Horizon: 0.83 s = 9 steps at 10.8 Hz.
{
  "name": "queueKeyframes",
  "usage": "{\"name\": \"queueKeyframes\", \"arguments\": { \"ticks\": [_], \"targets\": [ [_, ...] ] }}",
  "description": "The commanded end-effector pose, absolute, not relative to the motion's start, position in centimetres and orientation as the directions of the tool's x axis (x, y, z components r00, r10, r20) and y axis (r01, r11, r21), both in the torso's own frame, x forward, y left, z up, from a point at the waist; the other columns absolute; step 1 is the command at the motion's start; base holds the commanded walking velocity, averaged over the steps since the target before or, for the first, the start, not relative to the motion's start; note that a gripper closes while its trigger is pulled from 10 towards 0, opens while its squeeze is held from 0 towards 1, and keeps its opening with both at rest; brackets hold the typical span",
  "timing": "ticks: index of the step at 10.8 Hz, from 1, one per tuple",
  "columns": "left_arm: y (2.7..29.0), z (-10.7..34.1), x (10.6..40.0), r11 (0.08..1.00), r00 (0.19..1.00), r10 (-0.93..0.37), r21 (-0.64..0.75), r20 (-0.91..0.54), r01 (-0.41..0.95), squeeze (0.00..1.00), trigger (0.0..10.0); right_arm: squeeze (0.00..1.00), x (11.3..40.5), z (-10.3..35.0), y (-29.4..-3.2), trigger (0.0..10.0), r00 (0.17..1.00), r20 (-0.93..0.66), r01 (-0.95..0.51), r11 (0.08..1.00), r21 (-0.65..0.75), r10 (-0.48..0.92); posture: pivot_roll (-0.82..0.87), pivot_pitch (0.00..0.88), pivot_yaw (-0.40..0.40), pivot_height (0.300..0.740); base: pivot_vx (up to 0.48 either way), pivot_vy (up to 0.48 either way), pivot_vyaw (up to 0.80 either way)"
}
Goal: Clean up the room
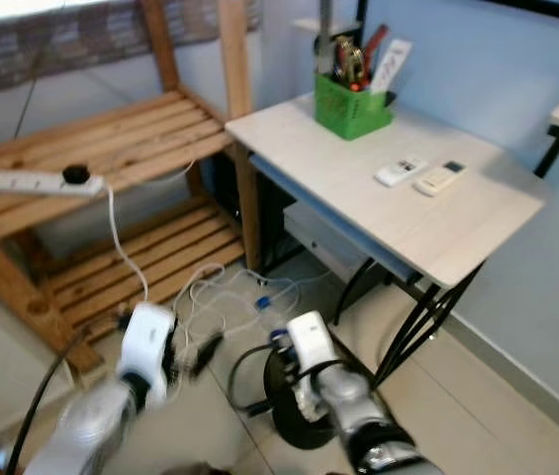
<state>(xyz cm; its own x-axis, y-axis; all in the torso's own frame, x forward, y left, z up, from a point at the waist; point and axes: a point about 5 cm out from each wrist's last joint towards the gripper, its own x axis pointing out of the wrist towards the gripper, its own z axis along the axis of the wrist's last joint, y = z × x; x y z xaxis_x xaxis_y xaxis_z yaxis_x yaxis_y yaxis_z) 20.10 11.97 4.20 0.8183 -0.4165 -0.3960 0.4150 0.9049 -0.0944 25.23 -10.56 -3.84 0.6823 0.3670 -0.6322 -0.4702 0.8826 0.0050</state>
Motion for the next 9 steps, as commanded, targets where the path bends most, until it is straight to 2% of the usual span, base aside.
{"name": "queueKeyframes", "arguments": {
  "ticks": [1,4,7,8,9],
  "targets": [
    [11.3,4.4,19.6,0.89,0.804,-0.451,-0.126,-0.388,0.439,0.0,10.0,0.0,26.1,-3.1,-10.0,10.0,0.701,-0.607,-0.488,0.872,-0.026,0.374,0.1,0.085,0.055,0.74,0.0,0.0,0.0],
    [9.4,5.0,17.7,0.86,0.784,-0.507,-0.16,-0.357,0.484,0.0,10.0,0.0,27.6,-1.9,-8.8,10.0,0.724,-0.583,-0.485,0.873,-0.051,0.368,0.12,0.139,0.012,0.74,0.0,0.0,0.0],
    [8.6,5.8,16.4,0.857,0.794,-0.515,-0.162,-0.323,0.489,0.0,10.0,0.0,28.2,-1.4,-8.2,10.0,0.748,-0.572,-0.43,0.902,-0.031,0.336,0.13,0.17,-0.007,0.74,0.0,0.0,0.0],
    [7.6,6.0,15.2,0.835,0.769,-0.55,-0.201,-0.326,0.512,0.0,10.0,0.0,28.3,-1.4,-8.2,10.0,0.755,-0.574,-0.417,0.908,-0.046,0.318,0.15,0.2,-0.013,0.74,0.0,0.0,0.0],
    [7.8,5.4,14.2,0.852,0.769,-0.519,-0.159,-0.372,0.498,0.0,10.0,0.0,28.6,-1.3,-8.5,10.0,0.767,-0.577,-0.38,0.923,-0.057,0.28,0.16,0.225,-0.015,0.74,0.0,0.0,0.0]
  ]
}}
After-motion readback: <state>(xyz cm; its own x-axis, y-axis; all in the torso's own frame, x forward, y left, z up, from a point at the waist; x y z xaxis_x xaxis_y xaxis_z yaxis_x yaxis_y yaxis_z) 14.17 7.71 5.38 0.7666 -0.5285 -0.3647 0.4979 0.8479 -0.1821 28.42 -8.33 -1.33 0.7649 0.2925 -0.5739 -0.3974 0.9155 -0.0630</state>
